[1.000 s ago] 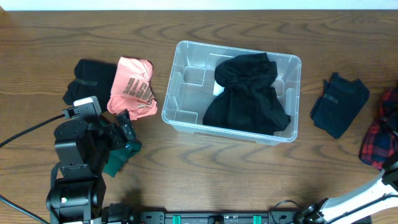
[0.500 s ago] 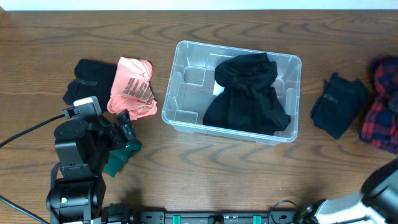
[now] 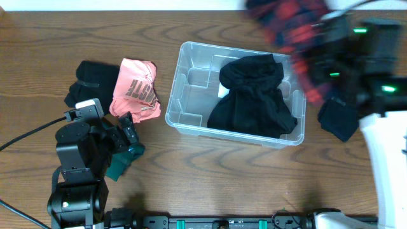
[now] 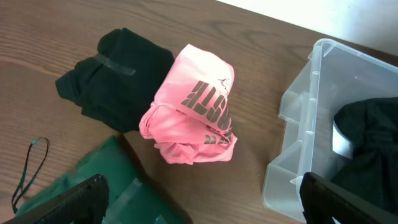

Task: Pack container
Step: 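Lift the red plaid shirt with the right gripper into the box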

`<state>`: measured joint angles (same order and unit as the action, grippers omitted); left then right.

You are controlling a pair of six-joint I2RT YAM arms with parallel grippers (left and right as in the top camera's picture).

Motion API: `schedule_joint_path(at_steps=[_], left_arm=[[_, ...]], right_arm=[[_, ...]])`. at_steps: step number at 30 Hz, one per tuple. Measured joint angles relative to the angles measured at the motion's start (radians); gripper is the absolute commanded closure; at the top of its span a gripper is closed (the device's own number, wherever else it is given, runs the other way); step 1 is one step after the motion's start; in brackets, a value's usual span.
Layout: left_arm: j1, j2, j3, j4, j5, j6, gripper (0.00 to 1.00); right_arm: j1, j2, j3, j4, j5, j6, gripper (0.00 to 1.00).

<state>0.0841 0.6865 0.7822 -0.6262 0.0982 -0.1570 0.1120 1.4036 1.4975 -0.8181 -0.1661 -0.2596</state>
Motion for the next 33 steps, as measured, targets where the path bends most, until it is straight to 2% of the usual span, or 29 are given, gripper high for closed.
schedule_joint_path(at_steps=[4,8,15,20,21,22,23,24,28,29,30,32,33], left_arm=[[0.000,0.000,0.000,0.000,0.000,0.000,0.02],[0.000,0.000,0.000,0.000,0.000,0.000,0.02],[0.000,0.000,0.000,0.000,0.000,0.000,0.02],[0.000,0.000,0.000,-0.001,0.000,0.000,0.02],[0.000,0.000,0.000,0.000,0.000,0.000,0.02],[0.000,0.000,0.000,-0.001,0.000,0.000,0.02],[0.000,0.000,0.000,0.000,0.000,0.000,0.02],[0.000,0.000,0.000,0.000,0.000,0.000,0.02],[0.000,0.000,0.000,0.000,0.000,0.000,0.02],[0.000,0.000,0.000,-0.001,0.000,0.000,0.02],[0.000,0.000,0.000,-0.001,0.000,0.000,0.02],[0.000,0.000,0.000,-0.001,0.000,0.000,0.02],[0.000,0.000,0.000,-0.001,0.000,0.000,0.02]], right_arm=[[0.202,0.088,0.000,0.013,0.026,-0.060,0.99],[0.308,0.203,-0.001,0.000,0.052,-0.089,0.99],[0.339,0.399,-0.001,-0.028,0.091,-0.115,0.99],[0.340,0.490,-0.001,-0.087,0.094,-0.190,0.98],[0.340,0.504,-0.001,-0.090,0.093,-0.202,0.84],[0.340,0.511,-0.001,-0.091,0.093,-0.208,0.59],[0.340,0.518,-0.001,-0.091,0.093,-0.217,0.49],[0.339,0.520,-0.001,-0.090,0.095,-0.224,0.45],[0.339,0.520,0.019,-0.105,0.111,-0.222,0.39],[0.339,0.519,0.034,-0.109,0.119,-0.218,0.21],[0.339,0.516,0.050,-0.110,0.126,-0.208,0.11],[0.339,0.499,0.085,-0.100,0.139,-0.196,0.10],[0.339,0.485,0.101,-0.084,0.142,-0.190,0.15]])
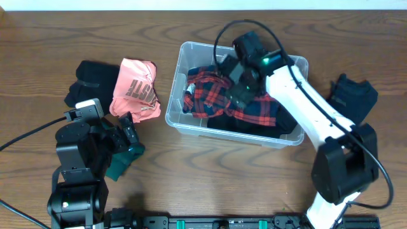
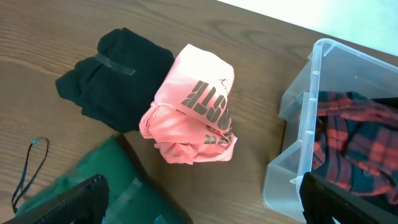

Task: Pack container
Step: 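Lift the red plaid shirt with the right gripper into the box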

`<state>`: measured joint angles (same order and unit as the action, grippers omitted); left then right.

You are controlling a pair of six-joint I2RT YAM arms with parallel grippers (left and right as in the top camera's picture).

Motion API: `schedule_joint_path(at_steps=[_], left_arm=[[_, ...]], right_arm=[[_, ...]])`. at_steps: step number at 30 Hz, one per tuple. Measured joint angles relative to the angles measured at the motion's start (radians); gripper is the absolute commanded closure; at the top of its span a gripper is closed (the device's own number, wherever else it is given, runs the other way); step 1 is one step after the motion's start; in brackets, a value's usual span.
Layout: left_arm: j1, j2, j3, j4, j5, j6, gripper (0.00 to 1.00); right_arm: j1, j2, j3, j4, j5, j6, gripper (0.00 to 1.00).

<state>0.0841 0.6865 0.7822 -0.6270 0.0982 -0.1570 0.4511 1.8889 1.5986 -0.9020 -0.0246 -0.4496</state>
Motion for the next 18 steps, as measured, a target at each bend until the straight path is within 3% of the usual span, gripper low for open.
schedule_joint_path(at_steps=[5,11,18], left_arm=[[0.000,0.000,0.000,0.000,0.000,0.000,0.02],[0.000,0.000,0.000,0.000,0.000,0.000,0.02],[0.000,0.000,0.000,0.000,0.000,0.000,0.02]], right_arm=[[0.000,-0.090,0.049,0.093,-0.010,0.032,0.77],[0.002,-0.045,0.023,0.139,-0.092,0.107,0.80],[0.056,0.214,-0.043,0.119,-0.151,0.139,0.89]])
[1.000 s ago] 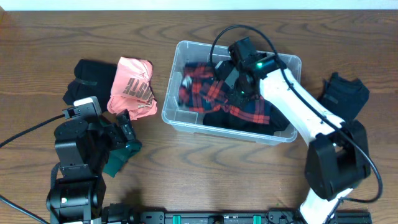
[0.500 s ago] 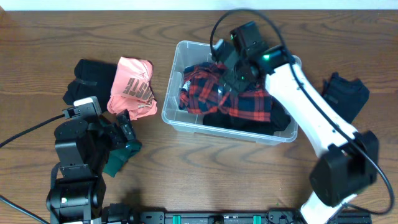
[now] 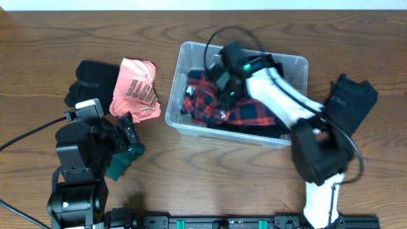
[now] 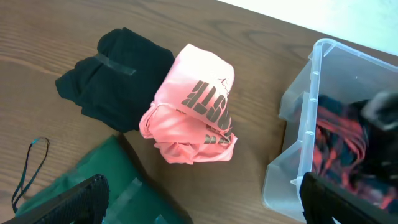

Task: Pack container
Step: 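Lift the red plaid shirt with the right gripper into the box, then move the right gripper to the small navy garment and grasp it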

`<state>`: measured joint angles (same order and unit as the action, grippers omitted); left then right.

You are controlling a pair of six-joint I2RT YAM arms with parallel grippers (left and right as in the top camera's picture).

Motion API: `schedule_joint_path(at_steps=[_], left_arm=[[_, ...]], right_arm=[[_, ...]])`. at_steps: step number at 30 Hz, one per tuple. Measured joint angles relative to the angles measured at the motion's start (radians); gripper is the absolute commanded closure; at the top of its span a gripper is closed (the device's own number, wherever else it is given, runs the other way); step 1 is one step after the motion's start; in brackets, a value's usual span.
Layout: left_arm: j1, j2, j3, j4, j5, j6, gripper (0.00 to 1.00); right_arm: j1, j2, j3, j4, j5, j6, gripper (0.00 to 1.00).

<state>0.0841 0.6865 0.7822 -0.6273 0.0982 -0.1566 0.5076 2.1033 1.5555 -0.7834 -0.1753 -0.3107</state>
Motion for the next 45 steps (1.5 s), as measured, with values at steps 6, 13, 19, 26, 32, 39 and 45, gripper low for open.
schedule_joint_path(at_steps=[6,13,19,26,32,39,45], left_arm=[[0.000,0.000,0.000,0.000,0.000,0.000,0.02],[0.000,0.000,0.000,0.000,0.000,0.000,0.02],[0.000,0.000,0.000,0.000,0.000,0.000,0.02],[0.000,0.000,0.000,0.000,0.000,0.000,0.02],[0.000,0.000,0.000,0.000,0.000,0.000,0.02],[0.000,0.000,0.000,0.000,0.000,0.000,0.02],[0.000,0.000,0.000,0.000,0.000,0.000,0.02]], right_arm=[[0.014,-0.005,0.022,-0.042,0.008,0.028,0.89],[-0.058,-0.165,0.040,-0.086,0.124,0.184,0.01],[-0.390,-0.419,0.083,-0.153,0.169,0.372,0.01],[-0.779,-0.434,-0.009,-0.193,0.086,0.456,0.01],[-1.035,-0.410,-0.267,-0.034,-0.032,0.455,0.01],[-1.219,-0.407,-0.529,0.251,-0.201,0.431,0.04],[-1.229,-0.407,-0.662,0.415,-0.285,0.420,0.09]])
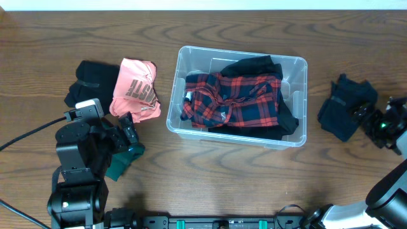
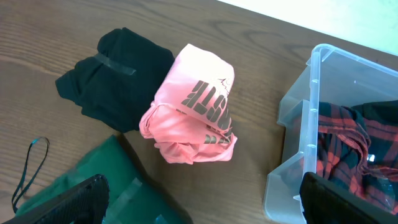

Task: Pack container
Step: 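Move the right gripper to the small navy garment and grasp it, then place the navy garment into the box's right side with the right gripper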

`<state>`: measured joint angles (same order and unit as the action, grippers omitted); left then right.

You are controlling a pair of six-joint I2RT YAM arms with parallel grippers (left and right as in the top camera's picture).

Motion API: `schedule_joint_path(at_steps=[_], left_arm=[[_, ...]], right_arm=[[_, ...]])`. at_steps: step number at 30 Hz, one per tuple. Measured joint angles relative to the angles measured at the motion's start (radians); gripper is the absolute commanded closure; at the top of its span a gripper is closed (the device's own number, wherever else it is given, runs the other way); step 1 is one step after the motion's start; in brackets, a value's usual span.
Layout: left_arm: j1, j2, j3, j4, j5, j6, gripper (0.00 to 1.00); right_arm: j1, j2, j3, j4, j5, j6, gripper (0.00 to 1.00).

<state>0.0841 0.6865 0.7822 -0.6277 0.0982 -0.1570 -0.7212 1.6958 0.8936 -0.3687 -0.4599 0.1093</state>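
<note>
A clear plastic container point(image 1: 173, 108) stands mid-table, its corner also in the left wrist view point(image 2: 292, 112). A red plaid shirt point(image 1: 232, 98) lies spread in it over a black garment point(image 1: 254, 65). To the left lie a pink shirt point(image 1: 135, 88), a black garment point(image 1: 89, 83) and a green garment point(image 1: 124, 159). My left gripper point(image 2: 199, 205) hangs open over the green garment point(image 2: 106, 177), its fingers wide apart. My right gripper point(image 1: 375, 121) is at the table's right edge, against another black garment point(image 1: 342, 108); its jaws are too small to read.
In the left wrist view the pink shirt point(image 2: 189, 112) lies between the black garment point(image 2: 115, 68) and the container. A thin black cord point(image 2: 28, 165) loops beside the green garment. The left arm's base point(image 1: 76, 165) stands at the front left.
My right gripper was inside the container on the plaid shirt; now it is out at the right edge by the black garment. The shirt lies loose in the container. The left arm is unchanged.
At first my right arm held the plaid shirt above the container's back right, with only a black garment inside. Then the shirt was in the container under the gripper, then further left. Now it lies there alone and the arm is outside.
</note>
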Motion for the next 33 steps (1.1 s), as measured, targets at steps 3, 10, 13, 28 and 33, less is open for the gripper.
schedule_joint_path(at_steps=[3,10,13,28,33], left_arm=[[0.000,0.000,0.000,0.000,0.000,0.000,0.02],[0.000,0.000,0.000,0.000,0.000,0.000,0.02],[0.000,0.000,0.000,0.000,0.000,0.000,0.02],[0.000,0.000,0.000,0.000,0.000,0.000,0.02],[0.000,0.000,0.000,0.002,0.000,0.000,0.02]], right_arm=[[0.003,0.005,-0.033,0.042,-0.013,0.001,0.09],[0.007,0.046,-0.045,0.113,-0.036,0.000,0.18],[0.007,0.069,-0.040,0.139,-0.047,-0.010,0.42],[0.007,0.097,-0.023,0.098,-0.146,0.006,0.99],[0.034,-0.033,0.055,-0.047,-0.153,0.013,0.99]])
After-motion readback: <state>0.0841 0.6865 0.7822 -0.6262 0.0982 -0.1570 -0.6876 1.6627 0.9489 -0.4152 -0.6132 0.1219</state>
